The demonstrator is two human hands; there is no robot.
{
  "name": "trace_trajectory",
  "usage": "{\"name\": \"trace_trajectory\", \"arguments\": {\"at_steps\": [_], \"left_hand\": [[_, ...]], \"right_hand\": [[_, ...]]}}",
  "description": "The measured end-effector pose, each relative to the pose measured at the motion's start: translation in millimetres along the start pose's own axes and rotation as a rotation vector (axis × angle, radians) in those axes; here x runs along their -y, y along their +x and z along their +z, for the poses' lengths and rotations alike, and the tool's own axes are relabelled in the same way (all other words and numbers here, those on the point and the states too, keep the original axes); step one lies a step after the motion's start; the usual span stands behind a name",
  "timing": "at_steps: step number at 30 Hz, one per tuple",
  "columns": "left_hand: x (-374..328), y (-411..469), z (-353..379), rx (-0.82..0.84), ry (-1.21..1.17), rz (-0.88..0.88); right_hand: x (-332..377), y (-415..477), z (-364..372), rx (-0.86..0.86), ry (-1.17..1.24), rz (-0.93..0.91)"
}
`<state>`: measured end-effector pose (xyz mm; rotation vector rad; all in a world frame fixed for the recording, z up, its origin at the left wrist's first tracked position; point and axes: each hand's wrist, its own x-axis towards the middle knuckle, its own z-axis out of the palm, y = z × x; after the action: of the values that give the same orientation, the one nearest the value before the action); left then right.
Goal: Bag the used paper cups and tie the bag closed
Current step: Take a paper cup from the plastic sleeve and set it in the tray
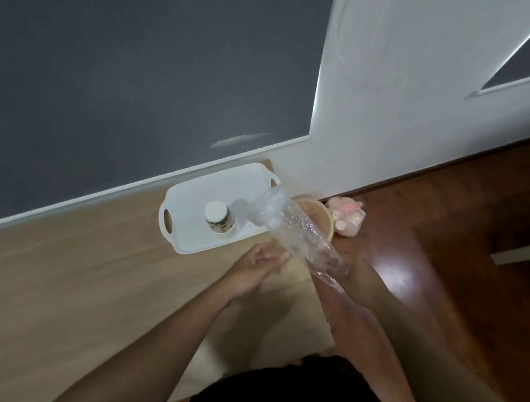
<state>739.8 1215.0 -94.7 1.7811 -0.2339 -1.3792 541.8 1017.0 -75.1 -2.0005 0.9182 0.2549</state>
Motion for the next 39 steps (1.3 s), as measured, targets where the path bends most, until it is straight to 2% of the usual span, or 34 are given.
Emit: {"name": "trace_trajectory", "arguments": {"at_steps": [4,9,11,13,15,21,29,35,39], "left_hand": [[-26,27,24,-0.001,0.029,-0.049],[-42,59,60,0.156,0.122,-0.185],[-42,75,76,0.152,0.096,-0.203],[-44,92,96,0.149,0.012,-0.247],[-45,106,109,0.124,-0.048,-0.288],[-35,167,139,0.021,-0.028,-0.332],[-18,263,147,-0.01,0.177,-0.347],[-4,312,135,-0.211,0.136,-0.353],[-5,319,131,-0.301,0.123,-0.25]], "right_hand": [[-9,2,1,0.064,0.015,0.032],[-39,31,5,0.09,0.078,0.03],[-51,45,7,0.049,0.138,0.017],[-55,55,0,-0.046,0.191,0.102],[-55,63,-6,-0.085,0.169,0.161],[-106,134,5,0.042,0.292,0.194],[-153,229,33,0.015,0.362,0.286],[-170,290,48,0.048,0.564,0.533],[-169,299,45,0.08,0.741,0.595]]}}
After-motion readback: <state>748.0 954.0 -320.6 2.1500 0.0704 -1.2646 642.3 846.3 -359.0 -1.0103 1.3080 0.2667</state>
